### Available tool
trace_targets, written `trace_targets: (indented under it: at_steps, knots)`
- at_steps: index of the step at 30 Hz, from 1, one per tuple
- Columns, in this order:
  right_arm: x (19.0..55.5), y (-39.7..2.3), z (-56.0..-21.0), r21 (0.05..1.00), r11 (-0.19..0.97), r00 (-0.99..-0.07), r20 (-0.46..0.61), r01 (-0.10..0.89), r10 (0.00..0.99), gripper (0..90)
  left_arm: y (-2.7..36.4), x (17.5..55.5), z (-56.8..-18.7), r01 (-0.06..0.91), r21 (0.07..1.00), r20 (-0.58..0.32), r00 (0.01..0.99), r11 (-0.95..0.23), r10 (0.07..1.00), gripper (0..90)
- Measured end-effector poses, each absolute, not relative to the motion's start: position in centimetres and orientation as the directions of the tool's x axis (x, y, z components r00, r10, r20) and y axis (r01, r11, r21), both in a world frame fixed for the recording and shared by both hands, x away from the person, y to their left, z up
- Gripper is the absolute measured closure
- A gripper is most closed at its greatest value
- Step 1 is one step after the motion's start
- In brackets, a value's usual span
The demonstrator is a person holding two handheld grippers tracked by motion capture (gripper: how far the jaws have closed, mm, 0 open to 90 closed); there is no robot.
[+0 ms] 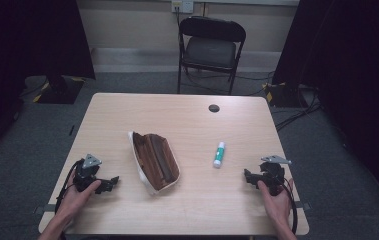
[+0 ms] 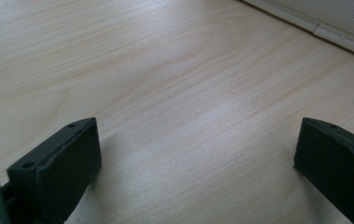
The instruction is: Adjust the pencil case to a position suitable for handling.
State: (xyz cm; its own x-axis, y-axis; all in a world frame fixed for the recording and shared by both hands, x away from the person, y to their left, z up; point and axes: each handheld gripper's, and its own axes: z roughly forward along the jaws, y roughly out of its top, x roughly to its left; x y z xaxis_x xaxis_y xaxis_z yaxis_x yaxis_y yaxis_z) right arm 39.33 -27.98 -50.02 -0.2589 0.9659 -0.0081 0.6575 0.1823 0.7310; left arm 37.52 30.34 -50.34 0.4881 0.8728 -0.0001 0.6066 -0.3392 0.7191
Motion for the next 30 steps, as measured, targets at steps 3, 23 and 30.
trace_targets:
  at_steps: [3,23,30]
  knots:
    - [39.3,-28.0,-50.0,0.731,0.184,-0.26,-0.01,0.658,0.966,9.7,30.4,37.5,-50.2,0.612,0.707,0.012,0.491,-0.355,0.871,0.4]
    - [39.2,-28.0,-50.0,0.73,0.181,-0.254,-0.011,0.659,0.967,9.3,27.1,34.9,-46.5,0.533,0.789,-0.065,0.567,-0.306,0.821,18.4]
    - [39.2,-28.0,-50.0,0.731,0.185,-0.257,-0.014,0.656,0.966,9.2,25.9,33.8,-44.6,0.484,0.843,-0.133,0.613,-0.236,0.779,20.3]
